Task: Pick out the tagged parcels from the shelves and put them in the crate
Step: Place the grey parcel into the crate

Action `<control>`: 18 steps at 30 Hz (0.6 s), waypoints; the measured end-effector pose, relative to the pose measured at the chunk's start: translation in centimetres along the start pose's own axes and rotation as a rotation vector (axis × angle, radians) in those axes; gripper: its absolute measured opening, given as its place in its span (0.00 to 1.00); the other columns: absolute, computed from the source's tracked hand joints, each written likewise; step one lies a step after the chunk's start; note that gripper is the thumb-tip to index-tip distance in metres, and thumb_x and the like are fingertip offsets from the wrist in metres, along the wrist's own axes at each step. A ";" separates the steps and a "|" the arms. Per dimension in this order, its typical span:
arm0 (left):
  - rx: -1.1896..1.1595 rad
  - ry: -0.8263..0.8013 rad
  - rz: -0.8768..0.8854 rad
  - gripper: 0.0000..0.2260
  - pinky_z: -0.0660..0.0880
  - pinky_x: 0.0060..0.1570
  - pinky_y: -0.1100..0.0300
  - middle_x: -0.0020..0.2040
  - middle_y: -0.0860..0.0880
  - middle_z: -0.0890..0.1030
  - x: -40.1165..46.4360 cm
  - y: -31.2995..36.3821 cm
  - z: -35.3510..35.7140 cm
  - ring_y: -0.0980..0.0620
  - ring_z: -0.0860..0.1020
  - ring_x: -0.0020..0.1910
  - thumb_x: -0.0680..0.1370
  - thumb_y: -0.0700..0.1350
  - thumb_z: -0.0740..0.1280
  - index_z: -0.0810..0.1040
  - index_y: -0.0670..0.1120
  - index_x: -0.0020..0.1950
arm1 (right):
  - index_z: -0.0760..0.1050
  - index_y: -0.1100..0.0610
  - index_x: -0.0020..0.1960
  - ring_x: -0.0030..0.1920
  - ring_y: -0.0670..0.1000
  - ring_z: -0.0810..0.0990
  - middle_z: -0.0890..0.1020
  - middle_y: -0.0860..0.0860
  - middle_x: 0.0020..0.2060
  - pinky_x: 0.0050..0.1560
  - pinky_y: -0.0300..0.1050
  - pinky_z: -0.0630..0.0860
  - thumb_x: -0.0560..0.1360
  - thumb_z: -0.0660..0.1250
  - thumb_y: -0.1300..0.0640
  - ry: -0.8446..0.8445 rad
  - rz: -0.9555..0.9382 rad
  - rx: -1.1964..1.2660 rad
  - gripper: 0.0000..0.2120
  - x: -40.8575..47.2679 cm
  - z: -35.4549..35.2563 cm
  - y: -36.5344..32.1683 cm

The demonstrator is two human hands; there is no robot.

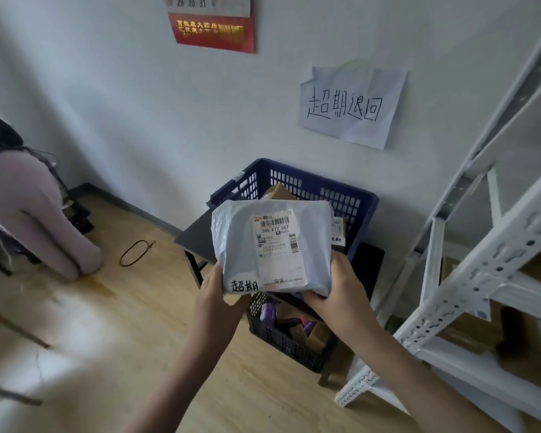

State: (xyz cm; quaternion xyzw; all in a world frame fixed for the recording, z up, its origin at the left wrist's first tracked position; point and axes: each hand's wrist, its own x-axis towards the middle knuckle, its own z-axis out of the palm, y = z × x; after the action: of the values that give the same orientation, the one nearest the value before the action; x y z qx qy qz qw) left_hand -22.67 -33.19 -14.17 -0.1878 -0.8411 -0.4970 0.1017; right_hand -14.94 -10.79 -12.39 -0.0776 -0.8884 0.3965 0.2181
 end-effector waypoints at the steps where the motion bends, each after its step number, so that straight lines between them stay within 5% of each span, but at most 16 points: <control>1: -0.004 -0.004 -0.009 0.28 0.71 0.41 0.65 0.47 0.51 0.80 0.9 0.2 -0.2 0.52 0.78 0.46 0.69 0.39 0.79 0.74 0.48 0.67 | 0.64 0.54 0.73 0.62 0.43 0.73 0.69 0.41 0.58 0.53 0.27 0.76 0.70 0.80 0.53 0.004 0.005 -0.004 0.37 0.7 -0.1 -0.4; 7: -0.010 -0.083 0.002 0.28 0.81 0.47 0.54 0.54 0.54 0.80 7.8 -0.4 0.6 0.53 0.79 0.53 0.71 0.44 0.79 0.73 0.50 0.68 | 0.63 0.55 0.73 0.65 0.46 0.73 0.70 0.44 0.61 0.58 0.45 0.82 0.71 0.79 0.51 0.038 0.005 -0.044 0.37 6.3 -0.4 -0.6; 18: 0.041 -0.244 -0.048 0.19 0.80 0.40 0.57 0.49 0.57 0.79 22.7 -3.0 7.4 0.57 0.79 0.47 0.72 0.43 0.77 0.72 0.55 0.55 | 0.67 0.52 0.70 0.57 0.45 0.76 0.72 0.44 0.57 0.54 0.44 0.81 0.70 0.79 0.46 0.037 0.110 -0.017 0.34 19.2 2.6 7.5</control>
State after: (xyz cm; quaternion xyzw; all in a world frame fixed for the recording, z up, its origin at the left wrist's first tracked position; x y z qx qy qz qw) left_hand -44.40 -23.20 -12.03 -0.2246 -0.8615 -0.4553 -0.0096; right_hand -33.51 -1.58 -13.20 -0.1356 -0.8818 0.3991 0.2115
